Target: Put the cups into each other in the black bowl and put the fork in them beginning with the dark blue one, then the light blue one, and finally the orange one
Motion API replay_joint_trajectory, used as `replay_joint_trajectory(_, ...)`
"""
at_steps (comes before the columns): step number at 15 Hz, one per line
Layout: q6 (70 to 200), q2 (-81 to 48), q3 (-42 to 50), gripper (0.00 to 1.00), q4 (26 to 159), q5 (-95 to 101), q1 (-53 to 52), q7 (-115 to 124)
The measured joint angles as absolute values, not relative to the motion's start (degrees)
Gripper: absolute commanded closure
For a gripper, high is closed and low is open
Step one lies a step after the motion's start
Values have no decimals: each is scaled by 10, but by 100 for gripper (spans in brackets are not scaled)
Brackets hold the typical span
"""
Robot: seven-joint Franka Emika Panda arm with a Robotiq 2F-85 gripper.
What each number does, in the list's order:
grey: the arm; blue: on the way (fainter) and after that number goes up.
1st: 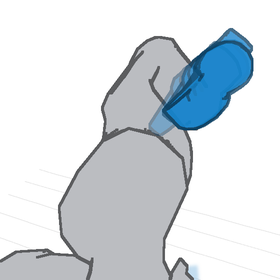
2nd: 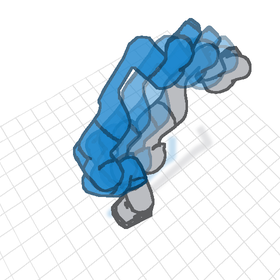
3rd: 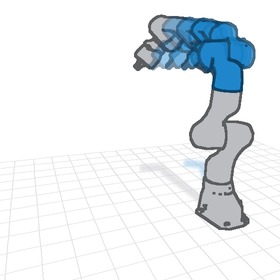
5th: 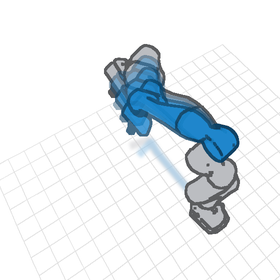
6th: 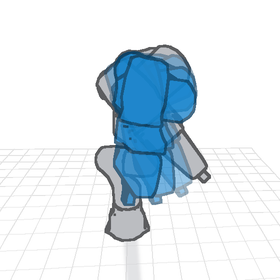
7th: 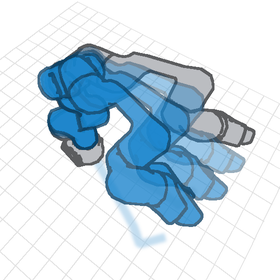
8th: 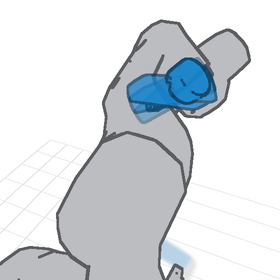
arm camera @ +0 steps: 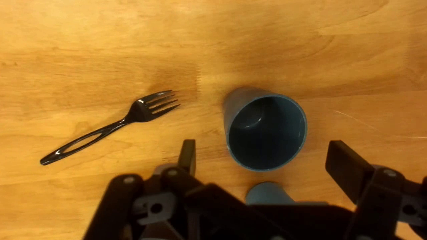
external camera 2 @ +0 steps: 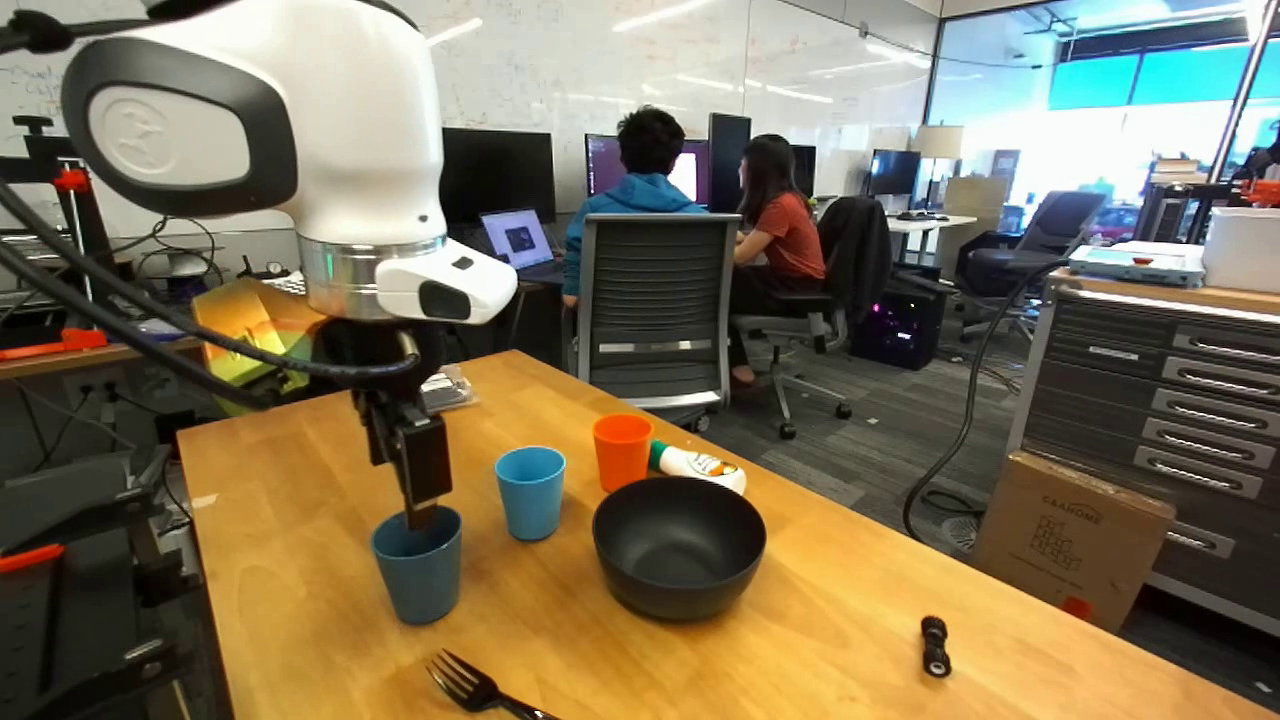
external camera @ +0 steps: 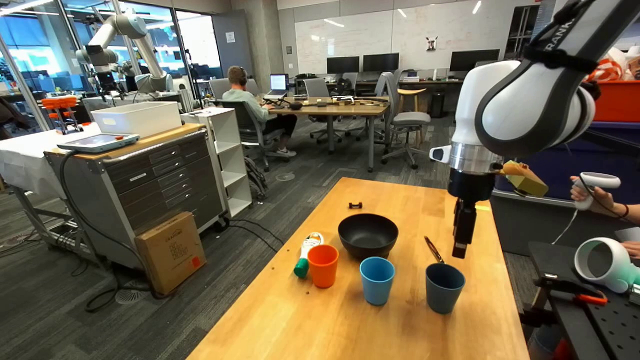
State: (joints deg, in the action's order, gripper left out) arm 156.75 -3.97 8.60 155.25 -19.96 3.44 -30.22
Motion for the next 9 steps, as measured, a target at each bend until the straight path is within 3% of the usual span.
replay_joint_trajectory(9, 1616, -155, 71, 0, 1489, -220, 36, -322)
